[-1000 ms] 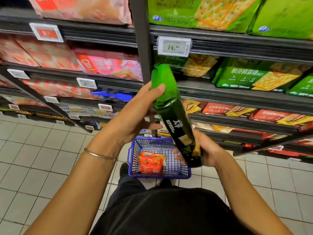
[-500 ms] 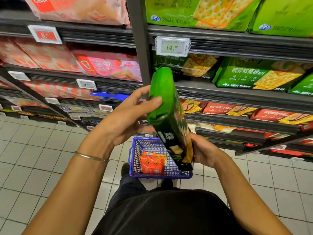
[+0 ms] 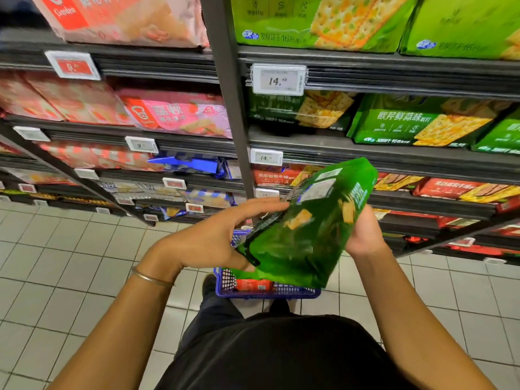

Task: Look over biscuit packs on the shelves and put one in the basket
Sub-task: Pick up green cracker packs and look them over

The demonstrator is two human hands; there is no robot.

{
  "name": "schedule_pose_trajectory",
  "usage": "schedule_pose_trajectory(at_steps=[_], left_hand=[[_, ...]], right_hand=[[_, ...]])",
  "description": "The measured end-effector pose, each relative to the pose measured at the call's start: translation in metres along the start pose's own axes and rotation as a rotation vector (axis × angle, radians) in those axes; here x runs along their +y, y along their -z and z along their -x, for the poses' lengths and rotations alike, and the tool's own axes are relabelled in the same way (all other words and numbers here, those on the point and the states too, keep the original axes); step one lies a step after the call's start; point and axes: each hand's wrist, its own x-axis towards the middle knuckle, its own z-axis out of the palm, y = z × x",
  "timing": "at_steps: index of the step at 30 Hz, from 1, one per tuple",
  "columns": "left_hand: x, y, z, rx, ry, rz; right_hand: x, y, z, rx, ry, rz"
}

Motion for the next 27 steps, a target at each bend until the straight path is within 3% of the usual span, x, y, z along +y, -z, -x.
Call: schedule_pose_trajectory(at_steps=[7, 16, 20, 23, 27], left_hand=[[-0.013, -0.009, 0.001, 0.124, -0.038, 0.189], [-0.04, -0.01, 0.007, 0.33, -0.062, 0.953], [-0.05, -0.01, 0.005, 0.456, -0.035, 1.23], [-0.056, -0.008, 0.003, 0.567, 0.07, 1.263], [-0.06, -0.005, 0.001, 0.505, 0.177, 1.248]], right_hand=[[-0.015, -0.001, 0.005, -0.004, 0.081, 0.055], [-0.03, 0.01, 0.001, 0.104, 0.166, 0.374], [-0.044, 0.001, 0.014, -0.033, 0.215, 0.366], [-0.059, -0.003, 0.025, -0.147, 0.151, 0.275], [-0.066, -0.017, 0.033, -0.209, 0.133, 0.212]])
